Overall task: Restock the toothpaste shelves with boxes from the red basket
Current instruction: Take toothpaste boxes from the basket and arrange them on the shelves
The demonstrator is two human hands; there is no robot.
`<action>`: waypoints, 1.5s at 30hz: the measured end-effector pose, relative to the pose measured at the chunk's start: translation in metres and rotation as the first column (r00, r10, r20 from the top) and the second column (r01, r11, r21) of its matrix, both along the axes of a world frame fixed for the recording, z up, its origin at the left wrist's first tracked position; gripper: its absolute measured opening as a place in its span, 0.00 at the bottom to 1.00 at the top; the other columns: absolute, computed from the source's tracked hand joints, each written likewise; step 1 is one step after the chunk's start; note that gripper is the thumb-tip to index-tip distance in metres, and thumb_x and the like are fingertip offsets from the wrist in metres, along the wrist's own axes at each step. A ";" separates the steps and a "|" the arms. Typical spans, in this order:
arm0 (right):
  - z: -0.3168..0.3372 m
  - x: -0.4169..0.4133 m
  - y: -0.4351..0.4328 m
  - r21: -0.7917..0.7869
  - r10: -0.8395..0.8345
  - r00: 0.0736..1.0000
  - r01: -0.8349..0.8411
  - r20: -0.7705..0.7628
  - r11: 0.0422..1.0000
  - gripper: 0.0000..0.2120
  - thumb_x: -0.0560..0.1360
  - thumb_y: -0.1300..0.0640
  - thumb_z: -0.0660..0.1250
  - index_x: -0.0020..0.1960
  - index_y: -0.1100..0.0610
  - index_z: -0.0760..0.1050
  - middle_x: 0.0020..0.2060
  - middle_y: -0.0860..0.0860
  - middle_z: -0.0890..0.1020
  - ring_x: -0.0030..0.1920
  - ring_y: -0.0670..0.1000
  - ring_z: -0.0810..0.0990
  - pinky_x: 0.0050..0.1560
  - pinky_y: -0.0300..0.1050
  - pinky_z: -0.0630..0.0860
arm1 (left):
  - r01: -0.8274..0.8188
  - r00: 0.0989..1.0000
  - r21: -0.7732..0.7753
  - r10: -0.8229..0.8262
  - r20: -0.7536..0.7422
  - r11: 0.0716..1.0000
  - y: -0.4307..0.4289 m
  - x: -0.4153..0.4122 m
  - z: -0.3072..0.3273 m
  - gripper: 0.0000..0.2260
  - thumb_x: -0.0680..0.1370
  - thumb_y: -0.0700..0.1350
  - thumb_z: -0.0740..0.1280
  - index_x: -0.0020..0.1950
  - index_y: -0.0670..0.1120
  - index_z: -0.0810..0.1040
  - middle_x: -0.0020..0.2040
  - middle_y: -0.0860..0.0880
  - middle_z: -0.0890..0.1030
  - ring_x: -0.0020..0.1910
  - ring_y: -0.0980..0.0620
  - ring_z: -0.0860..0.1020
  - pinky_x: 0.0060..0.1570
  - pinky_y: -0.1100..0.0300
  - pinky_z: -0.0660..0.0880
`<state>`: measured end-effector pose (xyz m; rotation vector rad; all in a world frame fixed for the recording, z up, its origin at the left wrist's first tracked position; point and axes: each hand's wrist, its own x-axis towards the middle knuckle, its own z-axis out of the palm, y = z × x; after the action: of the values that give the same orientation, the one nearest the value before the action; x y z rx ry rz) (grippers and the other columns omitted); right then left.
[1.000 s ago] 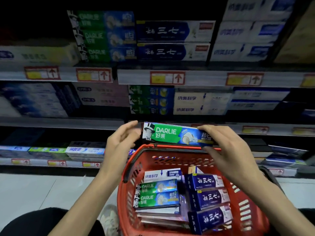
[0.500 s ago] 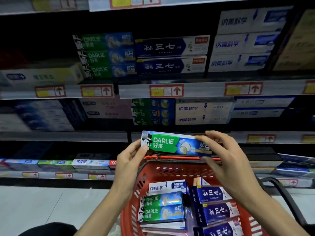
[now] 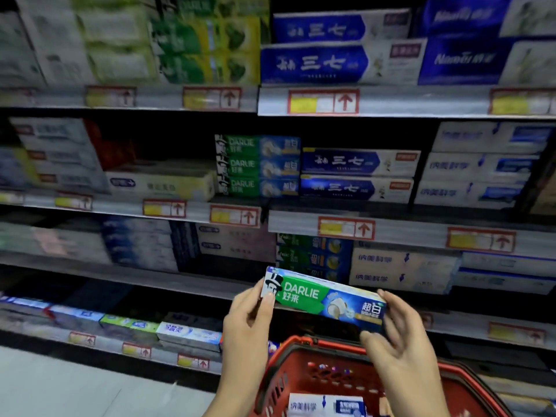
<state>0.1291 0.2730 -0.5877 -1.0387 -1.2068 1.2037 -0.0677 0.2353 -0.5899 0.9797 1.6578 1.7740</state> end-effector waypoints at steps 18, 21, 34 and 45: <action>0.112 -0.124 0.057 0.190 0.054 0.963 -0.107 0.264 0.976 0.38 0.81 0.61 0.66 0.82 0.38 0.52 0.76 0.34 0.60 0.56 0.31 0.76 0.49 0.30 0.74 | -0.347 0.934 0.218 0.357 -0.010 0.912 0.071 -0.107 0.102 0.05 0.79 0.48 0.73 0.54 0.54 0.82 0.47 0.58 0.84 0.47 0.64 0.82 0.44 0.65 0.79; 0.120 -0.135 0.073 0.178 0.027 0.947 -0.088 0.319 0.980 0.37 0.81 0.60 0.66 0.83 0.44 0.52 0.78 0.39 0.61 0.46 0.23 0.74 0.41 0.26 0.74 | -0.350 0.929 0.187 0.365 -0.055 0.918 0.086 -0.117 0.108 0.05 0.80 0.46 0.72 0.49 0.58 0.81 0.44 0.57 0.84 0.45 0.61 0.82 0.41 0.64 0.78; 0.130 -0.168 0.108 -0.003 0.045 0.749 -0.058 0.661 0.998 0.35 0.81 0.54 0.64 0.83 0.56 0.52 0.55 0.55 0.78 0.55 0.58 0.67 0.76 0.60 0.59 | -0.416 0.841 -0.099 0.341 -0.420 0.904 0.114 -0.141 0.102 0.20 0.83 0.47 0.64 0.76 0.52 0.73 0.65 0.45 0.77 0.52 0.48 0.76 0.48 0.51 0.76; 0.129 -0.167 0.118 0.094 -0.081 0.702 0.021 0.707 0.995 0.28 0.79 0.50 0.64 0.77 0.55 0.64 0.54 0.52 0.80 0.63 0.59 0.73 0.73 0.59 0.57 | -0.401 0.833 -0.113 0.310 -0.458 0.909 0.112 -0.140 0.105 0.21 0.82 0.47 0.65 0.76 0.48 0.73 0.68 0.48 0.78 0.70 0.47 0.69 0.52 0.52 0.73</action>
<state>-0.0383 0.3911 -0.4587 -1.5420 -1.7863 0.6881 -0.2077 0.3471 -0.4846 1.0738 2.3907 1.6345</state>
